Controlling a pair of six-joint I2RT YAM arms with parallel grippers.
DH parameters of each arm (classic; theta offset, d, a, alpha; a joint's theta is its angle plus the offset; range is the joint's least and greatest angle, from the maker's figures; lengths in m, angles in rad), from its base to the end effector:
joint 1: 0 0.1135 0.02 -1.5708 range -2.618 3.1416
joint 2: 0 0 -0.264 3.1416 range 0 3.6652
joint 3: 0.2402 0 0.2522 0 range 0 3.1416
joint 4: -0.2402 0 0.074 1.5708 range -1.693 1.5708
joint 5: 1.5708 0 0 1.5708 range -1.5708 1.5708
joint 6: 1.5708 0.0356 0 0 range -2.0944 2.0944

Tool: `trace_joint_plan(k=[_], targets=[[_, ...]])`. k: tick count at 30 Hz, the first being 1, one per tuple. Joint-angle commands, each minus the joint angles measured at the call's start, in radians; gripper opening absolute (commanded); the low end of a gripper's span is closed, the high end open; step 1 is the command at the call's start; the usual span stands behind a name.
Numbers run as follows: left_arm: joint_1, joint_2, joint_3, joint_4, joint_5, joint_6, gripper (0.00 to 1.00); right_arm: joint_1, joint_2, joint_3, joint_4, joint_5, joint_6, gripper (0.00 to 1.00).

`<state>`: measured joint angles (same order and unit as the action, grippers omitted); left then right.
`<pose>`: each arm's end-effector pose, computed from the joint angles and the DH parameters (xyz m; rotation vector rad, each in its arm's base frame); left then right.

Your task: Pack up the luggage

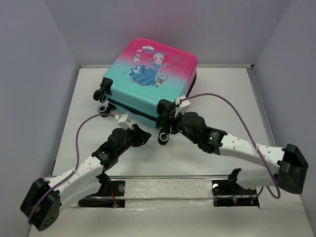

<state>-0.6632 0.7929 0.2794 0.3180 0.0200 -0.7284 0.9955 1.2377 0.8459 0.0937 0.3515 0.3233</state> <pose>0.1454 -0.1145 0.2122 -0.0459 1.8828 -1.0061 0.1657 0.2330 0.2934 -0.3862 1.8517 0.5858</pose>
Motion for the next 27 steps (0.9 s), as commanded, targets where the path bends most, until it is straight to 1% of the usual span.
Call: trace_joint_plan(k=[1, 2, 5, 8, 13, 16, 17, 20, 21, 24, 25, 26, 27], targets=[[-0.056, 0.113, 0.016, 0.208, -0.066, 0.079, 0.44, -0.017, -0.053, 0.088, -0.028, 0.046, -0.047, 0.07], [-0.068, 0.143, 0.030, 0.226, -0.092, 0.090, 0.44, -0.017, -0.055, 0.093, -0.029, 0.046, -0.049, 0.07], [-0.111, 0.296, 0.093, 0.308, -0.129, 0.151, 0.45, -0.026, -0.063, 0.097, -0.032, 0.026, -0.046, 0.07], [-0.148, 0.395, 0.141, 0.389, -0.162, 0.181, 0.47, -0.026, -0.058, 0.101, -0.032, 0.006, -0.041, 0.07], [-0.173, 0.500, 0.187, 0.513, -0.227, 0.211, 0.57, -0.026, -0.047, 0.108, -0.031, -0.020, -0.030, 0.07], [-0.182, 0.554, 0.225, 0.529, -0.299, 0.222, 0.58, -0.026, -0.050, 0.107, -0.028, -0.046, -0.020, 0.07], [-0.184, 0.580, 0.231, 0.533, -0.345, 0.225, 0.58, -0.026, -0.053, 0.105, -0.023, -0.063, -0.012, 0.07], [-0.188, 0.615, 0.250, 0.584, -0.409, 0.227, 0.57, -0.026, -0.064, 0.096, -0.015, -0.094, 0.000, 0.07], [-0.193, 0.635, 0.250, 0.605, -0.452, 0.221, 0.57, -0.026, -0.067, 0.090, -0.006, -0.120, 0.005, 0.07], [-0.214, 0.663, 0.239, 0.696, -0.554, 0.179, 0.50, -0.026, -0.081, 0.065, 0.020, -0.183, 0.017, 0.07], [-0.234, 0.680, 0.236, 0.737, -0.618, 0.158, 0.49, -0.026, -0.090, 0.047, 0.035, -0.204, 0.026, 0.07], [-0.240, 0.680, 0.236, 0.750, -0.618, 0.158, 0.47, -0.026, -0.096, 0.047, 0.035, -0.204, 0.026, 0.07], [-0.245, 0.699, 0.241, 0.757, -0.671, 0.132, 0.41, -0.026, -0.102, 0.027, 0.050, -0.226, 0.039, 0.07]])
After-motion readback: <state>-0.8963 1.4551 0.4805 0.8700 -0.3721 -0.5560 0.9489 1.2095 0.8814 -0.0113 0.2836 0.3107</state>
